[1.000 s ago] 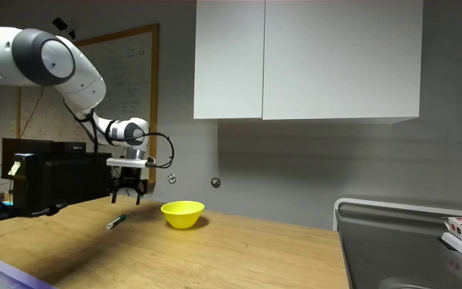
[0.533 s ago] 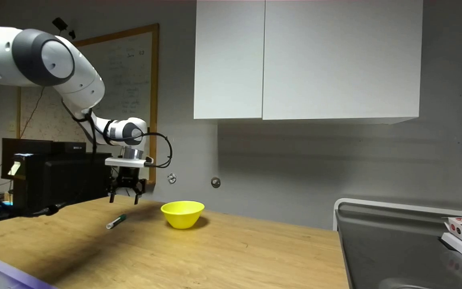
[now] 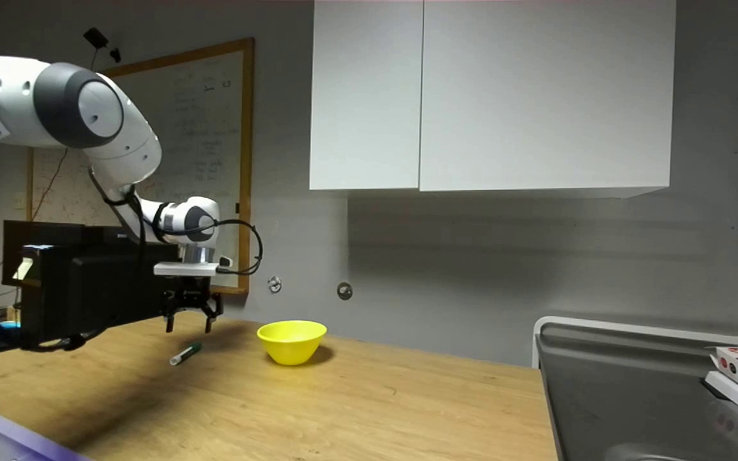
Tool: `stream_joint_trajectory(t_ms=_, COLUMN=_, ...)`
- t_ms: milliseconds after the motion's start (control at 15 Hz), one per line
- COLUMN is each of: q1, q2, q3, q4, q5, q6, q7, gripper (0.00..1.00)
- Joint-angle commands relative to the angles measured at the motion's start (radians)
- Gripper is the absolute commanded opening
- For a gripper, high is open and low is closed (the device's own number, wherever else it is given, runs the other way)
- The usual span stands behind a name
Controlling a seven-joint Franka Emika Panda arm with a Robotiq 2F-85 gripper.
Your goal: Put the green marker inside the yellow bowl
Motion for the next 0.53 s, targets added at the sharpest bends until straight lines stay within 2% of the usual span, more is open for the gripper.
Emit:
stream_joint_trajectory(t_ms=0, q1=0.013, q2=0.048, q3=-0.01, q4=0.005, q5=-0.057, q6=0.025, q7=0.086, gripper=1.0)
stream_joint_trajectory(t_ms=400, q1=0.014, q2=0.104, q3=-0.017, q4=0.009, q5=-0.072, q6=0.032, q7=0.127, gripper=1.0)
stream_joint_trajectory(t_ms=467, q1=0.015, q2=0.108, q3=-0.018, q4=0.01, q5=-0.075, q6=0.033, q7=0.132, gripper=0.75)
